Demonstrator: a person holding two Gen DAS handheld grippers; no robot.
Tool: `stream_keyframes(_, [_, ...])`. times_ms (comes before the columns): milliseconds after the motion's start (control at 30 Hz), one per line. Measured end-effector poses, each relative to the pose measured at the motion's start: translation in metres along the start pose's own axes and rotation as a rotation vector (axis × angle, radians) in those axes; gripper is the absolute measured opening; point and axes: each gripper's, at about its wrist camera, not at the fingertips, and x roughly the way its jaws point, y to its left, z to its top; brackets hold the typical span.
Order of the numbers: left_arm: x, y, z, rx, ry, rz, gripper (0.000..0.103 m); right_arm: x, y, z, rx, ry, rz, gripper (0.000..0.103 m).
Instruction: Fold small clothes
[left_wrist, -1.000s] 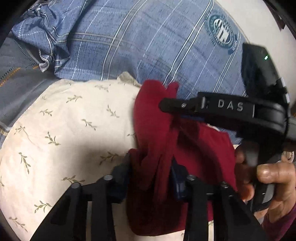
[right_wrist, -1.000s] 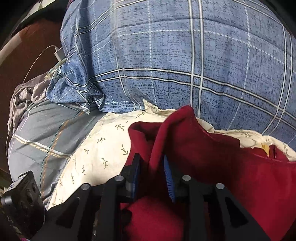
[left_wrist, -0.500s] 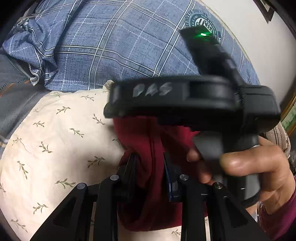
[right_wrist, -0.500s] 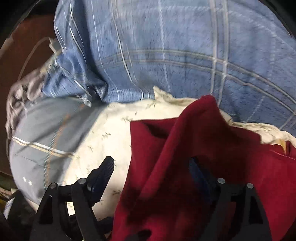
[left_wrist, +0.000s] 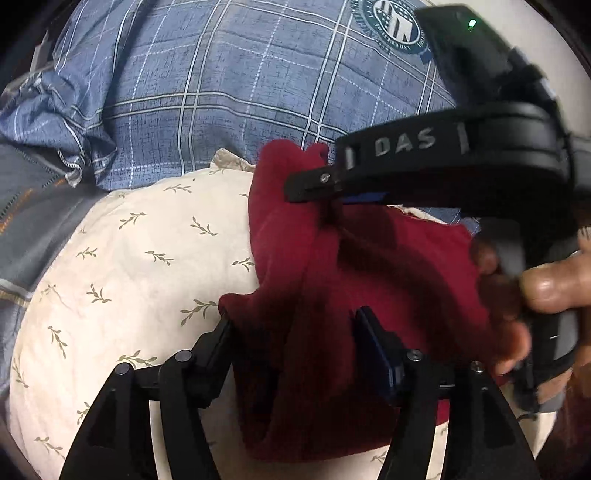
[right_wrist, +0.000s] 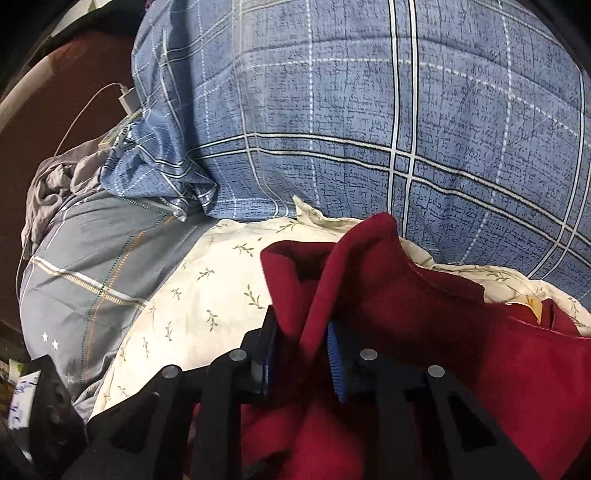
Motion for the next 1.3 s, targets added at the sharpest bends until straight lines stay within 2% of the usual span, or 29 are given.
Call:
stream_keyframes(33, [-0.001,-0.001,0.000,-0.006,-0.005,-0.006,0.061,-0.003,0.000,0.000,-0.003,-0.003,0.002,0.023])
stream_keyframes(67, [-0.001,-0.001,0.000,-0.019,-0.005,-0.017,0.055,-0.009,-0.003,-0.001,-0.004,-0.009,0.004,0.022])
stream_keyframes(100, [-0.002,0.000,0.000,-0.040,-0.004,-0.031,0.047,-0.013,-0.004,-0.001,-0.007,-0.018,0.007,0.021])
stream_keyframes(133, [-0.004,0.001,0.002,-0.071,-0.004,-0.042,0.032,-0.021,-0.008,-0.001,-0.009,-0.027,0.008,0.020])
stream_keyframes(200, [-0.010,-0.002,0.007,-0.115,0.000,-0.071,0.027,-0.035,-0.016,-0.002,-0.017,-0.042,-0.016,0.011])
stream_keyframes(267, [-0.017,-0.012,0.011,-0.087,-0.011,-0.075,0.024,-0.048,-0.027,-0.004,-0.002,-0.061,-0.025,0.011])
stream_keyframes(333, [-0.024,-0.025,0.016,-0.066,-0.028,-0.086,0.023,-0.067,-0.047,-0.009,0.058,-0.079,0.012,0.011])
stream_keyframes(433, [-0.027,-0.029,0.020,-0.114,-0.020,-0.108,0.022,-0.076,-0.063,-0.017,0.136,-0.048,0.070,0.024])
stream_keyframes(467, [-0.028,-0.031,0.020,-0.110,-0.020,-0.097,0.022,-0.077,-0.067,-0.020,0.164,-0.052,0.105,0.040])
stream_keyframes(500, [-0.029,-0.033,0.020,-0.099,-0.021,-0.090,0.022,-0.079,-0.069,-0.022,0.197,-0.077,0.153,0.064])
stream_keyframes(567, [-0.032,-0.039,0.018,-0.077,-0.023,-0.077,0.022,-0.078,-0.067,-0.022,0.231,-0.119,0.186,0.081])
stream_keyframes(600, [-0.032,-0.041,0.019,-0.071,-0.025,-0.072,0.022,-0.076,-0.061,-0.017,0.238,-0.129,0.199,0.082])
stream_keyframes(667, [-0.033,-0.043,0.019,-0.071,-0.028,-0.076,0.021,-0.064,-0.048,-0.008,0.212,-0.090,0.217,0.083])
stream_keyframes(767, [-0.036,-0.052,0.019,-0.043,-0.037,-0.065,0.021,-0.031,-0.016,0.007,0.121,0.039,0.176,0.083])
stream_keyframes(833, [-0.039,-0.059,0.018,-0.016,-0.038,-0.042,0.018,-0.015,0.002,0.008,0.047,0.082,0.130,0.080])
stream_keyframes(867, [-0.038,-0.060,0.017,-0.007,-0.032,-0.028,0.018,-0.011,0.006,0.006,0.019,0.094,0.088,0.063])
stream_keyframes(900, [-0.038,-0.059,0.016,-0.010,-0.026,-0.031,0.020,-0.010,0.007,0.002,-0.002,0.088,0.044,0.038])
stream_keyframes(967, [-0.038,-0.058,0.018,-0.024,-0.013,-0.064,0.020,-0.020,-0.002,-0.005,-0.031,0.053,0.051,0.024])
stream_keyframes(1000, [-0.039,-0.060,0.019,-0.025,-0.008,-0.081,0.020,-0.031,-0.007,-0.010,-0.053,0.023,0.040,0.020])
stream_keyframes(1100, [-0.047,-0.087,0.024,0.020,-0.020,-0.138,0.020,-0.069,-0.030,-0.019,-0.071,-0.044,0.016,0.019])
stream_keyframes(1167, [-0.049,-0.117,0.029,0.069,-0.023,-0.178,0.020,-0.096,-0.049,-0.022,-0.064,-0.076,0.004,0.019])
stream_keyframes(1300, [-0.037,-0.176,0.033,0.141,-0.005,-0.248,0.020,-0.144,-0.094,-0.034,-0.036,-0.120,-0.075,0.018])
